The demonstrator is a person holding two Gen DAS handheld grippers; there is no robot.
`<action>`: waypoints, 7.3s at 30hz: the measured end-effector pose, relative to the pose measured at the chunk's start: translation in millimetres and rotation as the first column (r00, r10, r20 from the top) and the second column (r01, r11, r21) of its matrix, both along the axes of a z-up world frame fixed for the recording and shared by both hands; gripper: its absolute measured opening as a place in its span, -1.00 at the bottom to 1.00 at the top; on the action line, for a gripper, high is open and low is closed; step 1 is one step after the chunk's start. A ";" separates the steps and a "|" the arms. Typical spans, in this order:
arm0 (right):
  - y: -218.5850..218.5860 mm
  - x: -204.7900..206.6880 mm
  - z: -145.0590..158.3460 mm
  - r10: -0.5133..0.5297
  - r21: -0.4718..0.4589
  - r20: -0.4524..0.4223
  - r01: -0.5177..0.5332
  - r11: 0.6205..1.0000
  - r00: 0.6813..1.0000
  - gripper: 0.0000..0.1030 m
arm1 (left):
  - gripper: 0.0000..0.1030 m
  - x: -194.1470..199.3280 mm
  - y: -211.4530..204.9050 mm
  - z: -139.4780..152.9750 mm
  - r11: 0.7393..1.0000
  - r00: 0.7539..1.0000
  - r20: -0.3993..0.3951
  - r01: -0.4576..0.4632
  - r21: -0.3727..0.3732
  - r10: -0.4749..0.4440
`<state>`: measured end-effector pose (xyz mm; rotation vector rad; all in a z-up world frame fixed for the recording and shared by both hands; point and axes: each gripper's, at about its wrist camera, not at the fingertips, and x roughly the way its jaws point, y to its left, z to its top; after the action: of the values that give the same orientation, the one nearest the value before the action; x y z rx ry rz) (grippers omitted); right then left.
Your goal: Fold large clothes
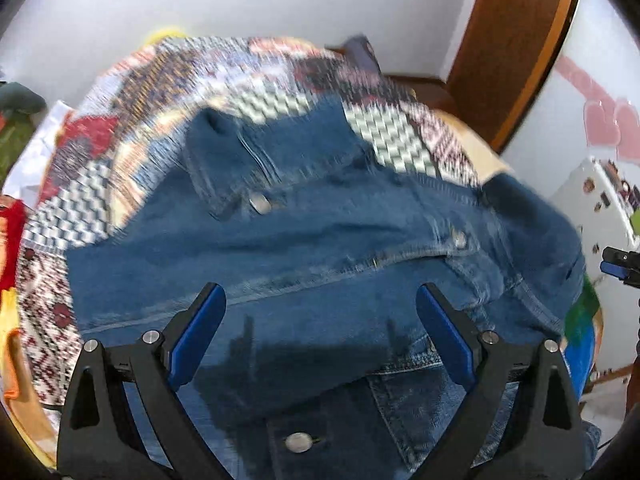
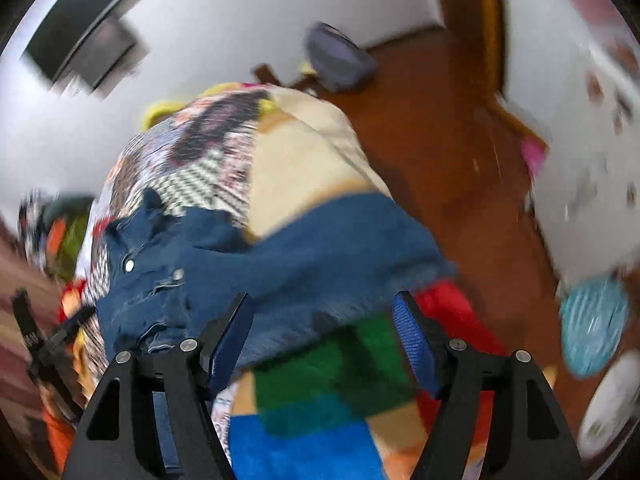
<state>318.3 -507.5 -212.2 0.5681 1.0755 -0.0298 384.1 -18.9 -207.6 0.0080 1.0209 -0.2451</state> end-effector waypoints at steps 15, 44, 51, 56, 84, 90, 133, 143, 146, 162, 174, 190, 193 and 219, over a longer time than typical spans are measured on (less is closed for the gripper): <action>-38.1 41.9 -82.4 -0.179 0.282 -0.035 0.182 0.942 0.983 0.35 | 0.88 -1.1 -10.7 -49.9 1.000 0.988 -0.156 0.007 -0.019 -0.010; 192.8 71.3 161.1 0.289 -0.157 0.508 -0.243 0.957 0.811 -0.76 | 0.88 -72.2 63.1 47.4 0.994 0.984 0.144 -0.101 -0.037 0.105; 313.6 116.8 98.1 0.481 -0.072 0.298 -0.484 0.872 0.824 -0.76 | 0.88 -107.7 108.5 61.7 0.984 0.965 0.193 -0.172 -0.047 0.178; 368.8 111.8 46.5 0.587 -0.038 0.164 -0.590 0.807 0.793 -0.76 | 0.88 -124.0 136.7 54.4 0.971 0.955 0.173 -0.233 -0.053 0.239; 281.0 60.5 79.3 0.660 -0.152 0.051 -0.647 0.747 0.750 -0.75 | 0.88 -82.0 65.1 52.8 0.995 0.988 0.127 -0.095 0.030 0.090; 208.9 48.6 113.0 0.568 -0.362 0.130 -0.495 0.790 0.813 -0.75 | 0.88 -37.7 2.7 33.5 0.997 0.997 0.022 0.080 0.008 -0.080; 244.7 88.9 -44.5 0.557 -0.402 -0.174 -0.575 0.713 0.812 -0.75 | -0.46 -44.8 196.1 -34.2 0.945 0.937 -0.152 -0.324 -0.045 0.314; 240.8 71.7 -41.7 0.539 -0.476 -0.158 -0.542 0.692 0.827 -0.74 | 0.27 17.4 154.0 -5.3 0.959 0.963 -0.101 -0.259 -0.114 0.248; 230.6 67.9 -39.6 0.538 -0.418 -0.153 -0.547 0.725 0.829 -0.74 | 0.27 53.0 138.3 -7.2 0.962 0.965 -0.115 -0.247 -0.115 0.234; 192.5 74.2 -57.1 0.507 -0.118 -0.126 -0.520 0.846 0.853 -0.73 | -0.71 87.2 118.4 -34.0 0.964 0.959 -0.099 -0.261 0.060 0.266; 209.8 87.5 -23.0 0.531 -0.252 -0.141 -0.549 0.797 0.835 -0.73 | -0.72 -8.7 173.2 33.3 0.957 0.961 0.044 -0.265 -0.120 0.272; 213.4 81.0 -55.0 0.473 -0.516 -0.195 -0.500 0.695 0.859 0.72 | -0.20 -74.5 200.4 -73.8 0.931 0.924 -0.158 -0.360 -0.055 0.348; 194.2 79.5 -58.2 0.449 -0.405 -0.189 -0.485 0.775 0.874 0.72 | -0.13 -84.1 210.2 -77.0 0.926 0.917 -0.161 -0.375 -0.038 0.364; 181.5 110.2 10.9 0.471 -0.297 0.026 -0.443 0.846 0.882 0.72 | 0.74 -30.2 261.9 -9.8 0.925 0.926 -0.037 -0.378 -0.036 0.377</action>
<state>428.5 -326.0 -201.3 0.0410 1.0644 0.2588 353.8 243.1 -217.4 -0.2307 1.0244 0.0862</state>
